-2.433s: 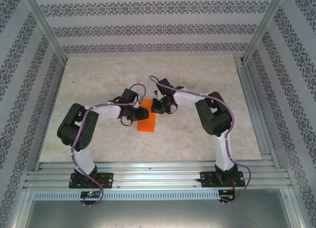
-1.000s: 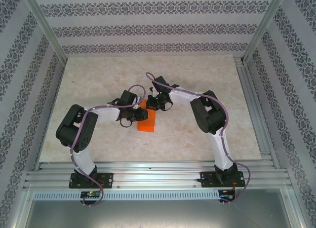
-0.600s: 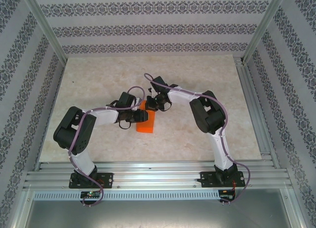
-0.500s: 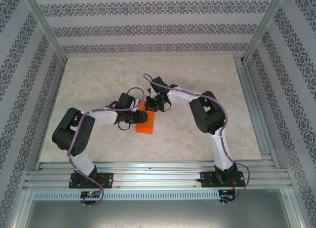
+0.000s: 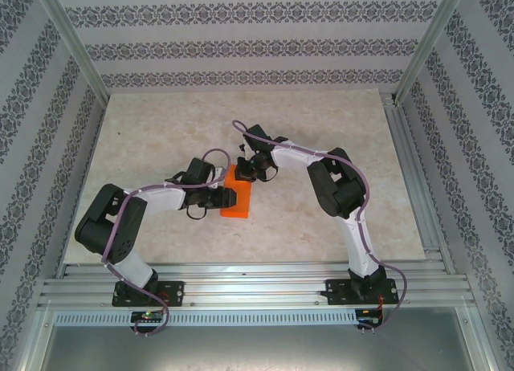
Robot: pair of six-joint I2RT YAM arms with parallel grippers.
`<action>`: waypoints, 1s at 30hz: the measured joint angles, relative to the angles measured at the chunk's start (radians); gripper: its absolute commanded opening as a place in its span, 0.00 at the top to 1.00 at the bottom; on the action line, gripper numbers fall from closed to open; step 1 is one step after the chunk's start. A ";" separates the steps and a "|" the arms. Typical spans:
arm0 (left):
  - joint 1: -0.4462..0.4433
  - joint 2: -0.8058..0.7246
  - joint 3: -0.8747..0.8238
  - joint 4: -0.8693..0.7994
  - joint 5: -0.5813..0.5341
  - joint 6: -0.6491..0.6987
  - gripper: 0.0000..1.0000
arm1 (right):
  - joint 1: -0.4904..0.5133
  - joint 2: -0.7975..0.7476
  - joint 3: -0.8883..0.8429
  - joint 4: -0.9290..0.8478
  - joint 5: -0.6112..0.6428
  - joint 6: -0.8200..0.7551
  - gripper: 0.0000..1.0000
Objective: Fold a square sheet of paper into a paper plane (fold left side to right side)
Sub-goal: First fold in half a square sheet of paper at the center of the table.
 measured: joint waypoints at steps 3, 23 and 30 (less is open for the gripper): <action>0.002 -0.019 -0.024 0.003 0.012 0.000 0.52 | 0.000 0.002 0.003 -0.005 -0.001 0.000 0.94; 0.002 -0.102 -0.142 0.021 0.164 0.049 0.51 | 0.005 0.006 0.011 -0.024 -0.016 -0.003 0.95; 0.000 -0.122 -0.156 -0.004 0.177 0.048 0.52 | 0.005 0.006 0.013 -0.026 -0.015 -0.003 0.95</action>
